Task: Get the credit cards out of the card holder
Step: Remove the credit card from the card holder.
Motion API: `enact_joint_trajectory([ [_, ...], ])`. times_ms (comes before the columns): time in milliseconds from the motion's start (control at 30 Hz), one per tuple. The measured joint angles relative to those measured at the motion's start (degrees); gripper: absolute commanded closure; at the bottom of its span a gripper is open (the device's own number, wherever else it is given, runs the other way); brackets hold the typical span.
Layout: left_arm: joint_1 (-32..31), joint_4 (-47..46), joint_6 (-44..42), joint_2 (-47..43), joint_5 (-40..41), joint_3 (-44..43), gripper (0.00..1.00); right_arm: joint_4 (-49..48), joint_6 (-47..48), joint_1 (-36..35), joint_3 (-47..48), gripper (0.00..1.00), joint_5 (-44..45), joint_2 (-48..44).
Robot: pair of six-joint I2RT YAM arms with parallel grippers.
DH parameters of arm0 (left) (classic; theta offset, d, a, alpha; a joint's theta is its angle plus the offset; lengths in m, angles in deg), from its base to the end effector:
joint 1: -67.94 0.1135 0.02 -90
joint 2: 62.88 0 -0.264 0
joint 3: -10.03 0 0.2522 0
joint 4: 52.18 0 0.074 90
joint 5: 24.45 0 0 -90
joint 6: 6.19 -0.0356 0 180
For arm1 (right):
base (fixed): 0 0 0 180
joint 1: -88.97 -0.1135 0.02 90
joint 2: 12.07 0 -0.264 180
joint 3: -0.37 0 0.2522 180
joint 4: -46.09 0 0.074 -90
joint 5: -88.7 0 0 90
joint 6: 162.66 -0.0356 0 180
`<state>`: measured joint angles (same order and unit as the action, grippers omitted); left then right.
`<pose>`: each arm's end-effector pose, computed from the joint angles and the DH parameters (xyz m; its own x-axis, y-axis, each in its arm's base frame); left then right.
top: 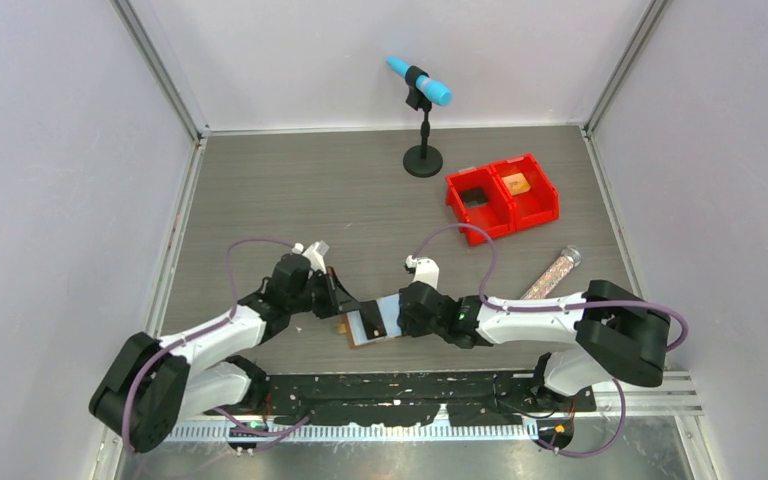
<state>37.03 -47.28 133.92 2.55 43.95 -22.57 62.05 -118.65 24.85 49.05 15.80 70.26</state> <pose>0.1707 -0.1175 0.1513 -0.8948 -0.2957 -0.3344 0.0637 0.6569 -0.7513 0.1250 0.2336 0.1531 -0.7896 -0.0528 -0.6113 -0.3006 0.9018 0.3104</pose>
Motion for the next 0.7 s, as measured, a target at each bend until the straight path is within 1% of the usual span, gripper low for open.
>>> enact_joint_trajectory([
  [167, 0.4, 6.8, -1.8, -6.7, 0.7, -0.1, 1.00, 1.9, 0.7, 0.0, 0.0, 0.68, -0.4, -1.3],
  [367, 0.5, 13.4, -4.2, -12.7, 0.4, -0.8, 1.00, 3.5, 3.0, 0.1, 0.0, 0.67, -1.7, -5.8],
  [500, 0.6, 15.1, -5.8, -15.3, -1.6, -0.8, 1.00, 3.4, 5.2, 0.2, 0.0, 0.67, -3.8, -10.0],
  [700, 0.6, 13.8, -7.3, -18.7, -8.0, -0.7, 1.00, 1.7, 9.9, 0.9, -0.7, 0.67, -8.9, -18.5],
])
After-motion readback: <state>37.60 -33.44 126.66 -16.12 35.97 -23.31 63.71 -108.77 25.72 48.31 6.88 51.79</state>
